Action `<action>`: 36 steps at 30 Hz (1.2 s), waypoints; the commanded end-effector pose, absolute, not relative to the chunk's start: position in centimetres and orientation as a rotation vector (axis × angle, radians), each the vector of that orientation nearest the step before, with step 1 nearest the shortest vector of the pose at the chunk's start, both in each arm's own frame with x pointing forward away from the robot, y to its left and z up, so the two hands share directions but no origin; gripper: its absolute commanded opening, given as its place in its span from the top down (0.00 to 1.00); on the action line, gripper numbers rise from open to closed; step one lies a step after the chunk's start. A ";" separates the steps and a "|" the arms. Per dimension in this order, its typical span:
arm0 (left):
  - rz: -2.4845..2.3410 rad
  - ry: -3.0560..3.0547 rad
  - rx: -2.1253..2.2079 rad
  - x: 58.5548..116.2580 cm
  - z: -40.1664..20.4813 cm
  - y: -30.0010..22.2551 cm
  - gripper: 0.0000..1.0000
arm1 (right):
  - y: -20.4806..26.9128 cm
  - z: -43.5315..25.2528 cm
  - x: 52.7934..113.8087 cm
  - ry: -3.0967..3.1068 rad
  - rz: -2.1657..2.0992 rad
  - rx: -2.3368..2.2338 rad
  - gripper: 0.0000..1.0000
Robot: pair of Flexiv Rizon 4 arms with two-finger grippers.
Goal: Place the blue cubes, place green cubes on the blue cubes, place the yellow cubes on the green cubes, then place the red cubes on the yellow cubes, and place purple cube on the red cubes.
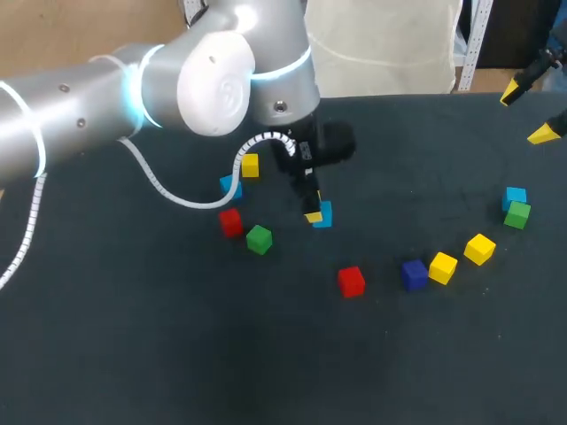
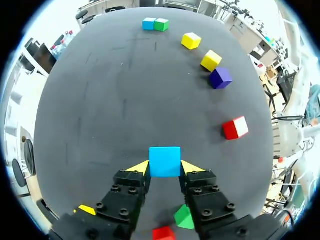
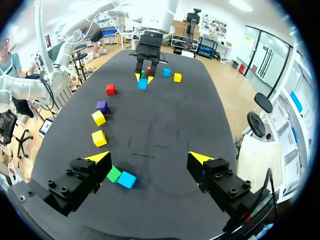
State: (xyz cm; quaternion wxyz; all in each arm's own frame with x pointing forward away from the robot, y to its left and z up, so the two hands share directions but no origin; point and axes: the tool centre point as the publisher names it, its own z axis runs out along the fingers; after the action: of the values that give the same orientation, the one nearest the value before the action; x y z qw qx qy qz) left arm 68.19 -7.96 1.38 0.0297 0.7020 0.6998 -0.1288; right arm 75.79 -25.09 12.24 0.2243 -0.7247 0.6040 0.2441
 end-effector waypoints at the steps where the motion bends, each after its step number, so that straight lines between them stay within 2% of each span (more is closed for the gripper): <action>1: -0.416 2.161 2.170 68.8 1.0 -7.8 1.00 | -25.1 12.2 75.8 1.665 0.674 -1.999 0.00; 36: -0.457 2.142 2.179 70.4 -0.1 -7.4 1.00 | -25.1 12.2 75.8 1.665 0.674 -1.999 0.00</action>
State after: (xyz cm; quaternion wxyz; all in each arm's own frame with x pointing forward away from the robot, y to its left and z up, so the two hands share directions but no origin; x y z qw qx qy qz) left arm 70.04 -7.44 -0.02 0.0280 0.7039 0.6948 -0.1450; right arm 75.79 -25.09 12.24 0.2243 -0.7247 0.6040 0.2441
